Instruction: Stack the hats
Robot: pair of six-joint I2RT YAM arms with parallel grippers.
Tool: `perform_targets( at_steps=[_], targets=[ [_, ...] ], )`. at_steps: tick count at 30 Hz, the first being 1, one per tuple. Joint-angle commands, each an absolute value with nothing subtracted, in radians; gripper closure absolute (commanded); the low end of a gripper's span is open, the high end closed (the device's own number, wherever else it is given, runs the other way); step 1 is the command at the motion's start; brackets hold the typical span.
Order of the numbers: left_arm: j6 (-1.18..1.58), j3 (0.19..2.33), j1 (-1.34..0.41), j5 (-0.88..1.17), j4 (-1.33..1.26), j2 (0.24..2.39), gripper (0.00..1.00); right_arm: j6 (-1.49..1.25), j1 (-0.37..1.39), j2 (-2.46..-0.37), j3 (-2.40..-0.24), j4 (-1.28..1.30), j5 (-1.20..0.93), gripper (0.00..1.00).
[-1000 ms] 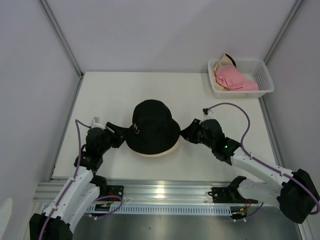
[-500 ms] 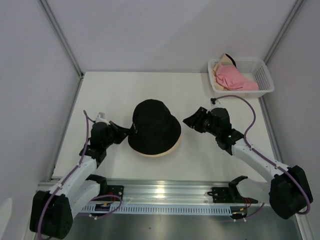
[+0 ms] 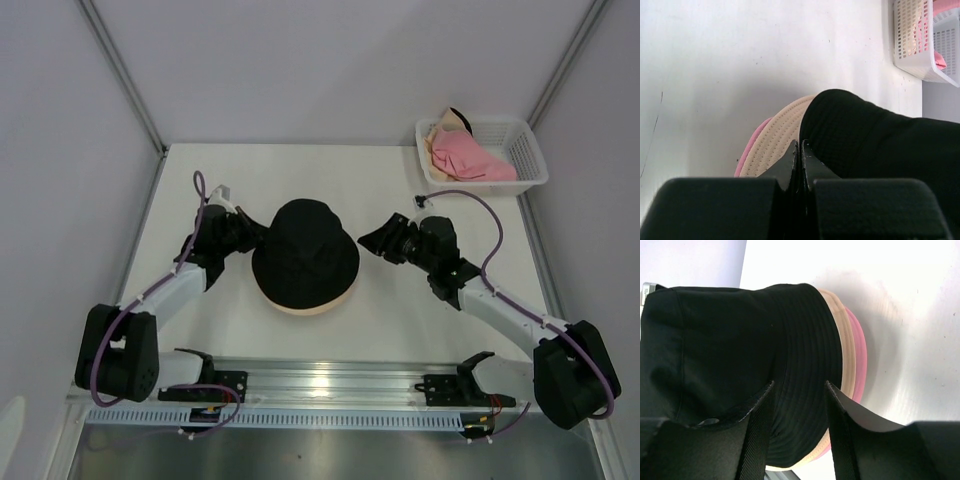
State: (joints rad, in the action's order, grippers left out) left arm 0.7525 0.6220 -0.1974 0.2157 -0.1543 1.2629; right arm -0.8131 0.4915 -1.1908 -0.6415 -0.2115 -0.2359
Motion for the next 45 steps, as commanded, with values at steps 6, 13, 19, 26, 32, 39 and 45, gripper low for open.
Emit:
perform_targets(
  at_steps=[6, 13, 19, 26, 32, 39, 45],
  targets=[
    [0.666, 0.696, -0.19, 0.255, -0.273, 1.351, 0.99, -0.822, 0.489, -1.245, -0.603, -0.342, -0.222, 0.48],
    [0.661, 0.706, -0.192, 0.279, -0.316, 1.37, 0.99, -0.862, 0.494, -1.351, -0.572, -0.474, -0.296, 0.49],
    [0.653, 0.726, -0.192, 0.278, -0.287, 1.368, 0.99, -0.879, 0.54, -1.373, -0.58, -0.526, -0.285, 0.49],
    [0.666, 0.707, -0.192, 0.259, -0.27, 1.353, 0.99, -0.905, 0.586, -1.408, -0.583, -0.535, -0.279, 0.55],
    [0.669, 0.686, -0.192, 0.249, -0.267, 1.345, 0.99, -0.87, 0.614, -1.385, -0.56, -0.43, -0.224, 0.53],
    [0.676, 0.661, -0.192, 0.244, -0.284, 1.327, 0.99, -0.923, 0.618, -1.338, -0.512, -0.426, -0.222, 0.51],
    [0.684, 0.638, -0.192, 0.229, -0.29, 1.302, 0.99, -0.98, 0.63, -1.357, -0.511, -0.5, -0.256, 0.51]
  ],
)
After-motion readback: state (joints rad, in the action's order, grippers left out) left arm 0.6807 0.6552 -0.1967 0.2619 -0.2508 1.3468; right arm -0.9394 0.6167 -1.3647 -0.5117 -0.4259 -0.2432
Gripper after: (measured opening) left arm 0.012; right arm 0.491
